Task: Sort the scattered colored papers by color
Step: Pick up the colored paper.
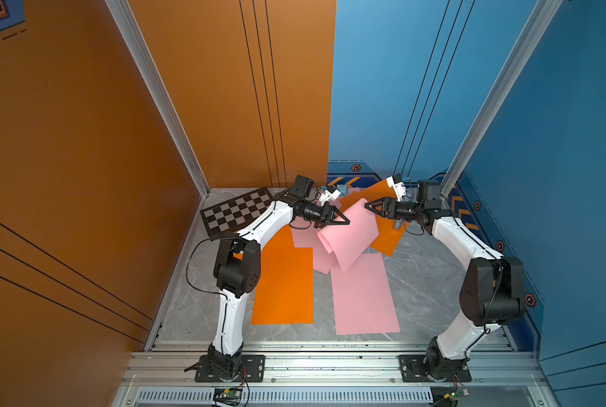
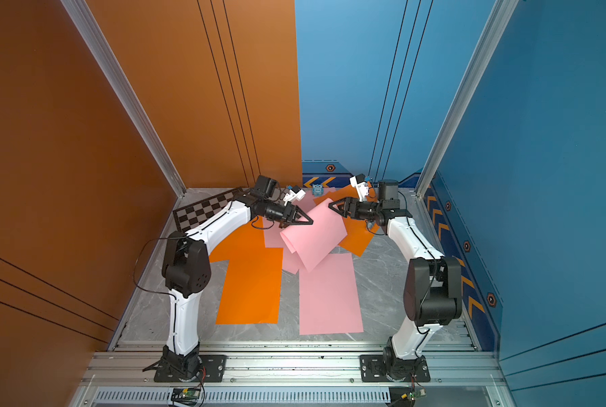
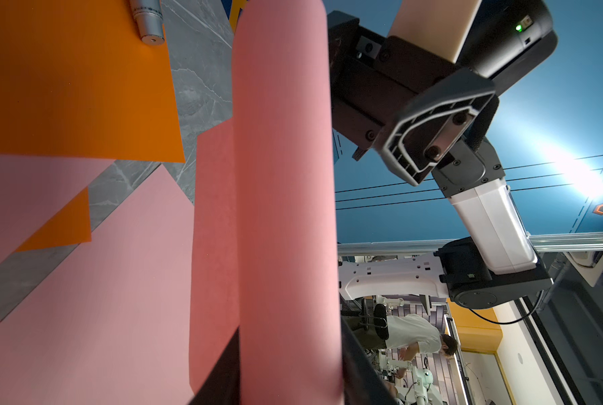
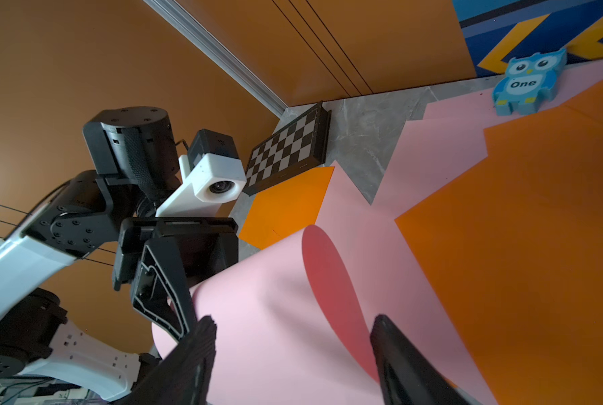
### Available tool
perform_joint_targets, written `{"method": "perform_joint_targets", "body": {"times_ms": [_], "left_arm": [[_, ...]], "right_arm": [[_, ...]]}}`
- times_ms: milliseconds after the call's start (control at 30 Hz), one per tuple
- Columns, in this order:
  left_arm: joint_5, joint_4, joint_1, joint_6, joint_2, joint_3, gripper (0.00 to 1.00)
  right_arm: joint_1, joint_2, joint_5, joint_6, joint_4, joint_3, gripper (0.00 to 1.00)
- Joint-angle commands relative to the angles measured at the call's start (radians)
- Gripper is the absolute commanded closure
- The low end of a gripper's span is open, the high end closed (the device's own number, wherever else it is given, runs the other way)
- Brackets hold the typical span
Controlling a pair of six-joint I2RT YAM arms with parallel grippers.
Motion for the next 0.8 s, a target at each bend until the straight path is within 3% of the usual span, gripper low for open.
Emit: {"method": "perform_joint_targets", "body": {"times_ms": [0,467,567,700,767], "left_arm": [[0.019,-0.005,0.013,0.016,-0.019,0.000,0.63],[0.025,-0.004,0.029,0.016,-0.033,-0.008,0.64],[0.026,-0.005,0.029,0.015,-0.036,-0.013,0.64],[0.029,-0.005,0.027,0.015,-0.045,-0.024,0.64],[0.029,-0.004,0.027,0.016,-0.050,-0.031,0.64]], "right_arm": [[-0.005,-0.049,-0.067,0.082,0.103,-0.018,0.33],[-0.011,0.003,-0.145,0.101,0.096,-0.003,0.54],[-0.011,0.027,-0.157,0.067,0.044,0.017,0.49],[-0.023,0.049,-0.128,0.042,0.023,0.022,0.31],[-0.026,0.061,-0.119,0.032,0.015,0.025,0.29]]}}
